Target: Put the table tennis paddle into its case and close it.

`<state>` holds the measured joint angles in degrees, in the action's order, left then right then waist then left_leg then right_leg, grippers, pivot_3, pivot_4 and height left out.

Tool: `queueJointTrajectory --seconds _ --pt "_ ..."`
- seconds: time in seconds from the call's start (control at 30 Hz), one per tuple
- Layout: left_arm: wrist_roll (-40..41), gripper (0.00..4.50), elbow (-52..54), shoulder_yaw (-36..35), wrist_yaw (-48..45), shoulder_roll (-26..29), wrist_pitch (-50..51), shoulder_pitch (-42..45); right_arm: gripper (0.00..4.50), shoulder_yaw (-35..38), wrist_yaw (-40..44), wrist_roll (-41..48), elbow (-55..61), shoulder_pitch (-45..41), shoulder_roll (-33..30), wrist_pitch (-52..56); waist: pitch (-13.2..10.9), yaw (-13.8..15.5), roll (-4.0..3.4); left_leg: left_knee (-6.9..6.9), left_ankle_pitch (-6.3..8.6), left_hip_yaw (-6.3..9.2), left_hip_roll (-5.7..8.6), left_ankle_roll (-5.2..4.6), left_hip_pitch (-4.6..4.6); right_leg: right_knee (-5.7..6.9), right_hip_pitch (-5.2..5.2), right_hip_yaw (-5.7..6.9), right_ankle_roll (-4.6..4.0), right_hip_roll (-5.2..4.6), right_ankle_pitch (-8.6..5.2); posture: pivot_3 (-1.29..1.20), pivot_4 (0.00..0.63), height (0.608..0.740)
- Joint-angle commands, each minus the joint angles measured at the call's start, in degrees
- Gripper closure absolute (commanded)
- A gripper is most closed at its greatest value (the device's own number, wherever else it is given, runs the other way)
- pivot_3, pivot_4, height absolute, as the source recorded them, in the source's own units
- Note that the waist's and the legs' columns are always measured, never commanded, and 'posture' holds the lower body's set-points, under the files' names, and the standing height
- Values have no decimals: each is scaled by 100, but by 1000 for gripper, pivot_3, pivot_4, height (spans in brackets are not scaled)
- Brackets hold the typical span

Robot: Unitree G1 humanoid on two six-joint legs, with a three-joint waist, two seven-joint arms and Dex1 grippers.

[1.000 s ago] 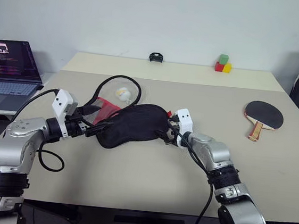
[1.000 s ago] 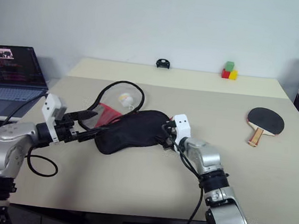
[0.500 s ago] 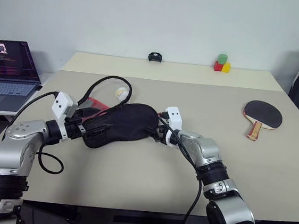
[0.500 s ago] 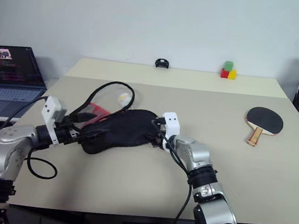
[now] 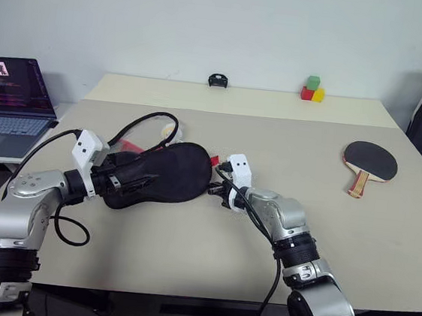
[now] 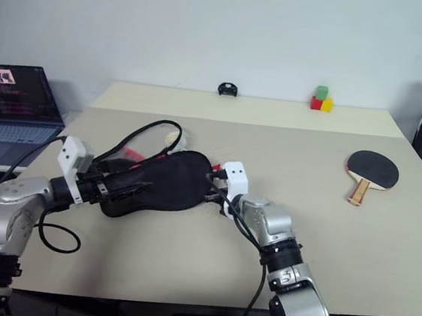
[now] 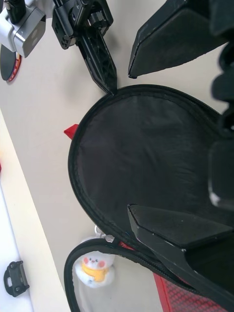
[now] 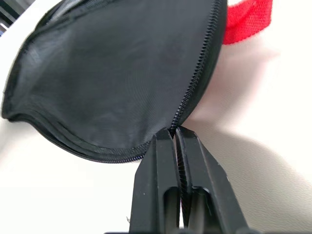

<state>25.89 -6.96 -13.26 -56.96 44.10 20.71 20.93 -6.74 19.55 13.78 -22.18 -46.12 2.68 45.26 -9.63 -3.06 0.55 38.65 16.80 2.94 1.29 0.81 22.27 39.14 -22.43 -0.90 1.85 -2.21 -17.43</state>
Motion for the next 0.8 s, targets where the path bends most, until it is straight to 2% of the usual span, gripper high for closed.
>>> queueJointTrajectory --seconds 0.03,0.13,0.4,0.63,0.8 --pt "43 0 165 -164 -2 73 -123 16 4487 -75 12 -241 217 -49 -188 -363 0 1 0 0 0 0 0 0 0 0 0 1 0 0 0 0 150 740" --pt "40 0 147 -160 -19 85 -129 25 4487 -45 68 -349 128 -106 -417 -510 0 13 0 0 0 0 1 0 2 -1 0 1 0 -1 0 0 150 740" --pt "-24 0 102 -13 -64 38 -172 163 4487 -101 639 -790 -546 -591 -1527 -1065 0 10 0 1 0 0 2 0 9 -2 -5 3 0 -1 0 0 150 740" --pt "-72 0 87 131 -108 -36 -210 289 4487 -584 1431 -1547 -1464 -1080 -2482 -2256 0 -2 0 5 -1 -5 2 2 32 -3 -23 1 0 -1 0 0 150 740" --pt "-82 0 99 188 -115 -68 -187 346 4487 -755 1560 -2029 -2442 -1571 -2751 -3326 0 -16 1 9 -9 -10 2 15 60 8 -58 -3 0 -1 0 0 150 740"
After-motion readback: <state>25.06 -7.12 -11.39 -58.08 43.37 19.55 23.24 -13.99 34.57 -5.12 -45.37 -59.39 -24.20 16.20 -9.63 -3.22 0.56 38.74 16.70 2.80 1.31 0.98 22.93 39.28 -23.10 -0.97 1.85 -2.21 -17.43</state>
